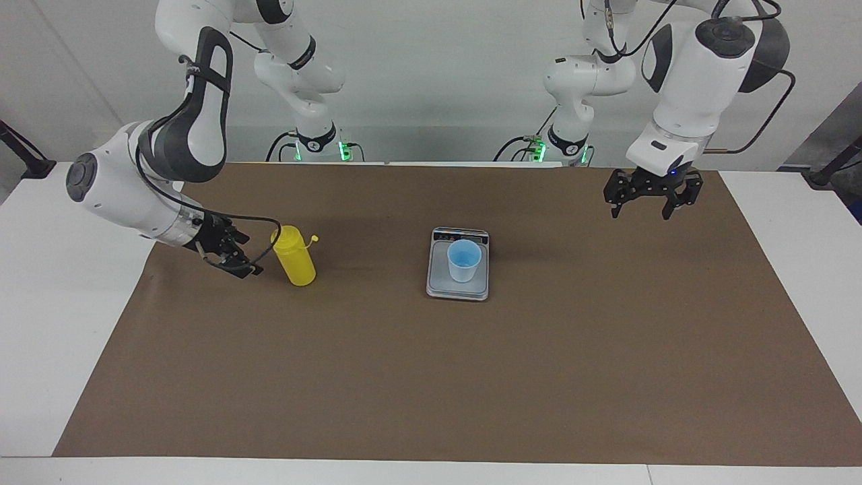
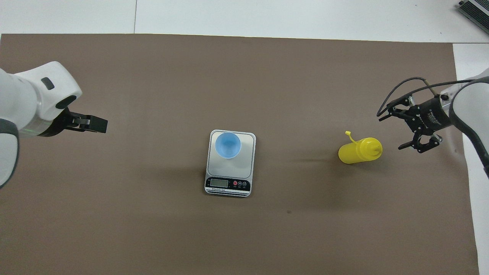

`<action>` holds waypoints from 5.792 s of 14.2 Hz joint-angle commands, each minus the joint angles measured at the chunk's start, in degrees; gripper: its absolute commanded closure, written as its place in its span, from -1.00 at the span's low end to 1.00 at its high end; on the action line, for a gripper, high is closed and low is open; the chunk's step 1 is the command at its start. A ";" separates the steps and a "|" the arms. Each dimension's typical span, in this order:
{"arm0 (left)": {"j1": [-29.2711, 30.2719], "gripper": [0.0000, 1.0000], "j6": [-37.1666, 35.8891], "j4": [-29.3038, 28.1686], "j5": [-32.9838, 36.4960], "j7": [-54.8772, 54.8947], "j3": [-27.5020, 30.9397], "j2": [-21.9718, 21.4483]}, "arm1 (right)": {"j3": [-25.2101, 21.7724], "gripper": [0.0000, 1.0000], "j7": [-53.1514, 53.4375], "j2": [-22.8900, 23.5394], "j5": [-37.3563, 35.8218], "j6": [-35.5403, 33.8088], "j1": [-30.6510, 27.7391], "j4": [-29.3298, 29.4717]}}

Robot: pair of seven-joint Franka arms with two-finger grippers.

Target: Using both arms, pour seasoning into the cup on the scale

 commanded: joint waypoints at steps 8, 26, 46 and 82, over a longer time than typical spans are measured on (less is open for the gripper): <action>4.42 -1.00 -9.23 8.68 -4.96 2.09 -0.69 1.56 | 0.46 -1.00 0.95 2.38 12.47 3.45 -0.80 -9.18; 6.44 -1.00 -9.78 9.22 -4.97 2.26 -0.95 1.92 | 0.64 1.00 52.83 -1.06 -2.15 18.29 20.45 -4.55; 6.53 -1.00 -8.37 7.99 -4.97 2.35 -0.95 1.48 | 1.08 1.00 80.57 1.76 -71.00 31.40 39.98 0.57; 6.44 -1.00 -8.54 8.07 -2.95 3.93 -1.04 1.48 | 1.17 1.00 86.12 5.89 -105.30 22.96 50.71 -0.66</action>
